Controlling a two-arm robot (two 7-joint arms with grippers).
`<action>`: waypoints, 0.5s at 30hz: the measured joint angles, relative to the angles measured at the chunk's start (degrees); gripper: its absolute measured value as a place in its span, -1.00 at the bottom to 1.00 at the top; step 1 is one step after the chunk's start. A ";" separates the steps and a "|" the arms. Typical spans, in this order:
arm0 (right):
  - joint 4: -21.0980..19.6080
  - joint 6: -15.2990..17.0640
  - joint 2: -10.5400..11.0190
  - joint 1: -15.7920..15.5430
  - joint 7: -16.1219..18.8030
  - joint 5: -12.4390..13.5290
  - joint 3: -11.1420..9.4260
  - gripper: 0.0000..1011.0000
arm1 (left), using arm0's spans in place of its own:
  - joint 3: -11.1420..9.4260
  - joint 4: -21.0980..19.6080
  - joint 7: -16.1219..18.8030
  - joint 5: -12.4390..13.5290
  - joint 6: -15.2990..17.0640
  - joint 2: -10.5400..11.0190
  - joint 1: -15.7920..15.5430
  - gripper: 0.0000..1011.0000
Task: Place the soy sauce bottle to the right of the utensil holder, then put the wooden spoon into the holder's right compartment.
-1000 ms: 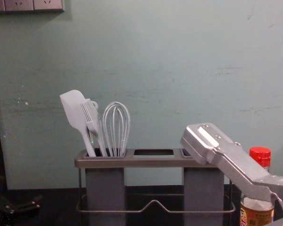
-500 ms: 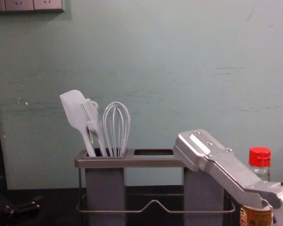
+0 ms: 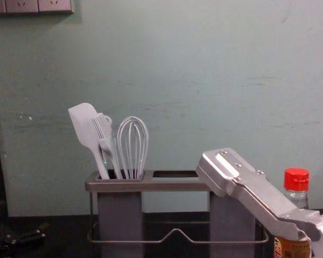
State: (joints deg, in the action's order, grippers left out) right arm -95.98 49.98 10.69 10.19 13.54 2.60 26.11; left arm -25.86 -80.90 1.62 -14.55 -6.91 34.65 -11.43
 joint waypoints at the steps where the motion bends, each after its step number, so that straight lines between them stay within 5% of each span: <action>1: 0.00 -0.15 -0.02 -0.07 0.09 -0.05 -0.09 0.94 | 0.00 0.00 0.00 0.00 0.00 0.00 0.00 0.99; 8: -0.44 -0.28 -0.45 -0.53 0.18 -0.89 -0.82 0.66 | 0.00 0.00 0.00 0.00 0.00 0.00 0.00 0.99; 15: -1.24 0.33 -0.53 -0.90 0.94 -1.61 -1.30 0.66 | 0.00 0.00 0.00 0.00 0.00 0.00 0.00 0.99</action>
State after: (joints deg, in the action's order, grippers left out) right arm -97.22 50.31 10.16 9.29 14.48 0.99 24.82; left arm -25.86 -80.90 1.62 -14.55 -6.91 34.65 -11.43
